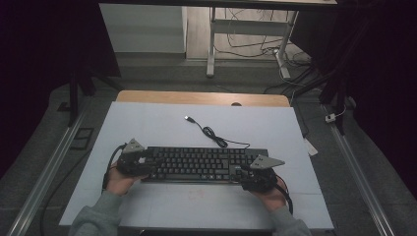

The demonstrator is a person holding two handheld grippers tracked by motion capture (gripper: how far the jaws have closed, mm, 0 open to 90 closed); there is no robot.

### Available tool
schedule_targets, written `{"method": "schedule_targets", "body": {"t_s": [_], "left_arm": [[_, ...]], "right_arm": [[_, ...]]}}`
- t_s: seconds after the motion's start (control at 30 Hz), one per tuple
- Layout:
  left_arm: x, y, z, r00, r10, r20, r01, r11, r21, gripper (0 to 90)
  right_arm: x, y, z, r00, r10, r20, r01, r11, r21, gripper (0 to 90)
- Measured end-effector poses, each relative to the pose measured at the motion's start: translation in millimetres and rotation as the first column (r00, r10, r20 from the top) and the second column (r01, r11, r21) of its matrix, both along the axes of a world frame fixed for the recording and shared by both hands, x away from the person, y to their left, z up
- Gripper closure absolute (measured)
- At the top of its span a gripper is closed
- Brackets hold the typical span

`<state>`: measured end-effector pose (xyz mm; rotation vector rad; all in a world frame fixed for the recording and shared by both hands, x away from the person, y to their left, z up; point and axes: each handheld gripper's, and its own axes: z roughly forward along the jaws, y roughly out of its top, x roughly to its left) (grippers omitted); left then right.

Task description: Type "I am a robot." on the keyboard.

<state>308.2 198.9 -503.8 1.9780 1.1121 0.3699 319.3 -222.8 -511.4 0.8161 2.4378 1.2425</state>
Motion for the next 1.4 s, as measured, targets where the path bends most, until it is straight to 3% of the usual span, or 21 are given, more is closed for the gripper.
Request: {"method": "schedule_targets", "body": {"t_s": [0.17, 0.3, 0.8, 0.97, 1.13, 1.4], "left_arm": [[-1.0, -2.3, 0.4, 0.9999, -0.011, 0.004, 0.011, 0.9999, 0.009, 39.8], [-1.4, -2.4, 0.0, 0.9999, -0.012, 0.002, 0.012, 0.9998, 0.016, 39.4], [-1.8, -7.2, -1.9, 0.9996, -0.028, -0.005, 0.029, 0.9989, 0.038, 38.1], [-2.8, -8.5, -2.0, 0.9994, -0.035, -0.003, 0.035, 0.9984, 0.045, 37.9], [-3.5, -9.2, -2.3, 0.9994, -0.035, -0.003, 0.035, 0.9982, 0.049, 37.8], [-3.8, -9.9, -2.2, 0.9993, -0.036, -0.002, 0.036, 0.9979, 0.053, 37.6]], "right_arm": [[0.3, 4.4, 1.2, 1.0000, 0.010, -0.001, -0.010, 1.000, 0.021, 46.5], [2.9, 7.6, 3.1, 0.9994, 0.012, -0.031, -0.010, 0.997, 0.079, 46.6], [8.6, 31.1, 0.5, 0.9988, 0.034, -0.035, -0.032, 0.998, 0.050, 49.9], [9.3, 39.9, 2.8, 0.9984, 0.046, -0.032, -0.045, 0.998, 0.049, 60.3], [9.5, 44.5, 7.8, 0.9964, 0.083, -0.016, -0.082, 0.994, 0.073, 89.1], [9.8, 61.2, 11.2, 0.9935, 0.113, -0.013, -0.112, 0.992, 0.050, 89.7]]}}
